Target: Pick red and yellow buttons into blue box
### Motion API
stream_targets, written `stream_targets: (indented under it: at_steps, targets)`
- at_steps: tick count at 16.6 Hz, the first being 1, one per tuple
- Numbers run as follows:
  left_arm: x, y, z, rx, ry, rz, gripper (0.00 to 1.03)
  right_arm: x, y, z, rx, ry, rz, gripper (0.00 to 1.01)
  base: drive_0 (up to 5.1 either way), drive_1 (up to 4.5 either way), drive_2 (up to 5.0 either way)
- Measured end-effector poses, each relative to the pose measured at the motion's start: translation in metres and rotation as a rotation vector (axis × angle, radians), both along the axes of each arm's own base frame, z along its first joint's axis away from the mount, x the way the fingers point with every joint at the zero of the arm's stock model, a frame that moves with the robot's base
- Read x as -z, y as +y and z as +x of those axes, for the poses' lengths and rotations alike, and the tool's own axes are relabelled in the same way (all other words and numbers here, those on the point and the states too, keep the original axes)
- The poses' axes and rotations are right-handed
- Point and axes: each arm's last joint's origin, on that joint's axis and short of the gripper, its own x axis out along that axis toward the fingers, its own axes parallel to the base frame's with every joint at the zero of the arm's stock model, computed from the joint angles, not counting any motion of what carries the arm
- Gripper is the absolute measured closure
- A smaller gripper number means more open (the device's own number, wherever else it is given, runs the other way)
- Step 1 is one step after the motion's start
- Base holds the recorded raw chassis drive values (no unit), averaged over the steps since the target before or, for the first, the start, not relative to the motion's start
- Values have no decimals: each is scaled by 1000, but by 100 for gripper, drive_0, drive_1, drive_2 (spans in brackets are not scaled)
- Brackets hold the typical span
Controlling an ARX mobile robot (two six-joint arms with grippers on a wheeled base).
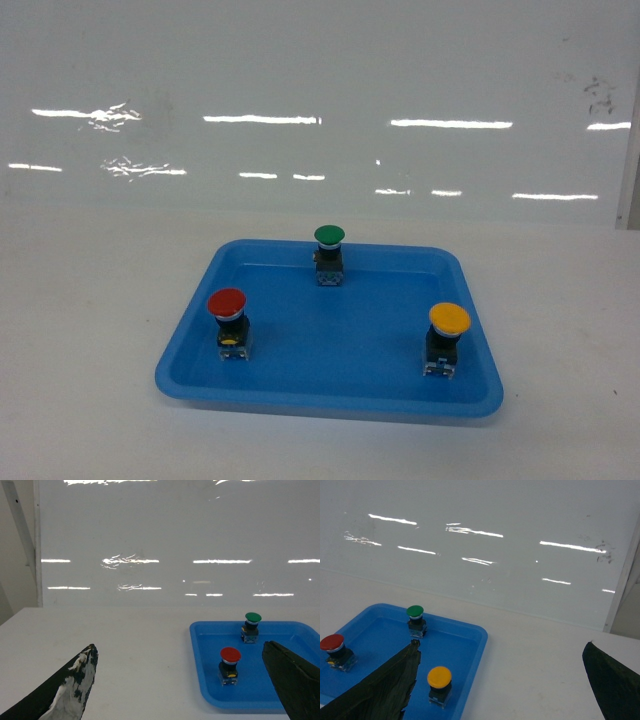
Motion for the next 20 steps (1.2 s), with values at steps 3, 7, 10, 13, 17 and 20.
stream_targets:
  at_steps: [3, 7, 10, 13, 17, 20]
  targets:
    - [0, 0, 0, 0, 0, 0, 5, 0, 0, 0, 0, 0, 0, 3, 0, 0, 0]
    - [0, 0, 0, 0, -1, 0, 5, 32, 9, 35, -75, 82, -12, 3, 0, 0, 0]
    - [0, 0, 0, 0, 0, 0, 5, 42, 32, 66, -169, 100, -33, 3, 0, 0, 0]
    - [0, 0, 0, 0, 0, 0, 5, 53, 40, 81, -204, 169, -42, 3, 0, 0, 0]
    - [0, 0, 0, 0, 0, 0, 5, 57, 45, 91, -171, 242, -90, 3, 0, 0, 0]
    - [0, 0, 0, 0, 0, 0, 5, 57, 45, 91, -168, 242, -92, 3, 0, 0, 0]
